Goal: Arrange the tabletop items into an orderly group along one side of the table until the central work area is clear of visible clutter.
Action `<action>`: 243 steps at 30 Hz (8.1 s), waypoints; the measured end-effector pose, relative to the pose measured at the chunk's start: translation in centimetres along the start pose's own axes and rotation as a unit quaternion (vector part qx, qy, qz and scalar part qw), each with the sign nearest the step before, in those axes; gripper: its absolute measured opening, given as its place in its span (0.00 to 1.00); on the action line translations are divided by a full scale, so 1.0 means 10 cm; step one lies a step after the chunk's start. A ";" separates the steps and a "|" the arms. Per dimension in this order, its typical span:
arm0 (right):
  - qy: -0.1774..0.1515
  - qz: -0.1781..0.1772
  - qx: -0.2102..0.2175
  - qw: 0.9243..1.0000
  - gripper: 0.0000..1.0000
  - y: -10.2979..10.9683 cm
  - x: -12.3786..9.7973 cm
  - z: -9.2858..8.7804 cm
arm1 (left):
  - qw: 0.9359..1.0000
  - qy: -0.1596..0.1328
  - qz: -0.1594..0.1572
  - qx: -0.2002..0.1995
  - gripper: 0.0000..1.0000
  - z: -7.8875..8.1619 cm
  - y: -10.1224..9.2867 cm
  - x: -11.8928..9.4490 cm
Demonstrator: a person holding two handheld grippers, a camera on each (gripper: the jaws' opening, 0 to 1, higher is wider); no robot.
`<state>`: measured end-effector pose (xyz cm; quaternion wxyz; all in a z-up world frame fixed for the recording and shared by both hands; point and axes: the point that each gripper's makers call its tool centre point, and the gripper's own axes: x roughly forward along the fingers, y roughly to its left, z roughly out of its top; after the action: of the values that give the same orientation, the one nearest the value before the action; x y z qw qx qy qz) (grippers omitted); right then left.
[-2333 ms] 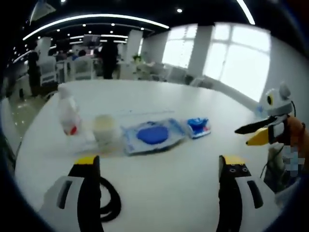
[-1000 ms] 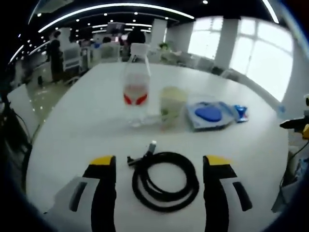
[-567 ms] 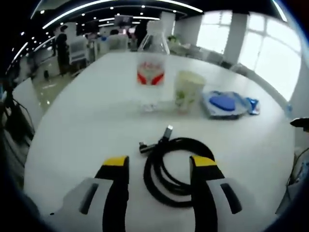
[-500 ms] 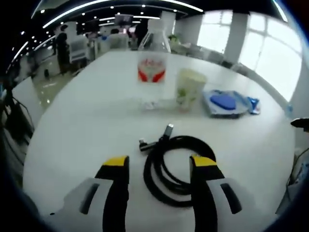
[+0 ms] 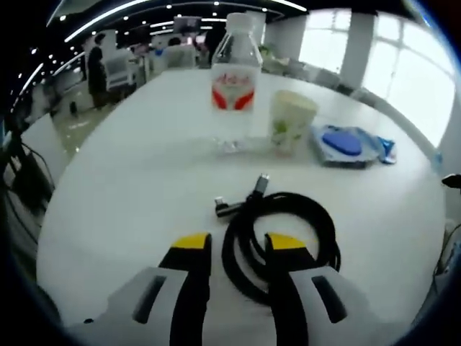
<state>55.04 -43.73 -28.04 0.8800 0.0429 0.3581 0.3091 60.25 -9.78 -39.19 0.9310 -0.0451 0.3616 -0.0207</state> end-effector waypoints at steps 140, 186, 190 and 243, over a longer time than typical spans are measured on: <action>-0.009 -0.033 -0.015 0.999 0.90 -0.25 -0.36 -0.18 | 0.955 -0.038 -0.270 0.117 0.04 0.78 -3.00 -0.26; 0.025 -0.045 -0.025 0.998 0.89 -0.38 -0.19 -0.32 | 0.970 0.003 -0.229 0.076 0.04 0.57 -3.13 0.61; 0.028 -0.048 -0.027 0.998 0.88 -0.38 -0.19 -0.34 | 0.973 0.006 -0.221 0.069 0.04 0.54 -3.12 0.66; 0.022 -0.017 -0.069 0.997 0.99 0.00 -0.20 -0.17 | 0.969 -0.069 -0.199 0.132 0.61 0.84 -2.60 -0.01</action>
<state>52.82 -45.11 -28.12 0.8779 -0.0312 0.3557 0.3191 65.68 -35.05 -30.43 0.9288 0.0060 0.2741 -0.2495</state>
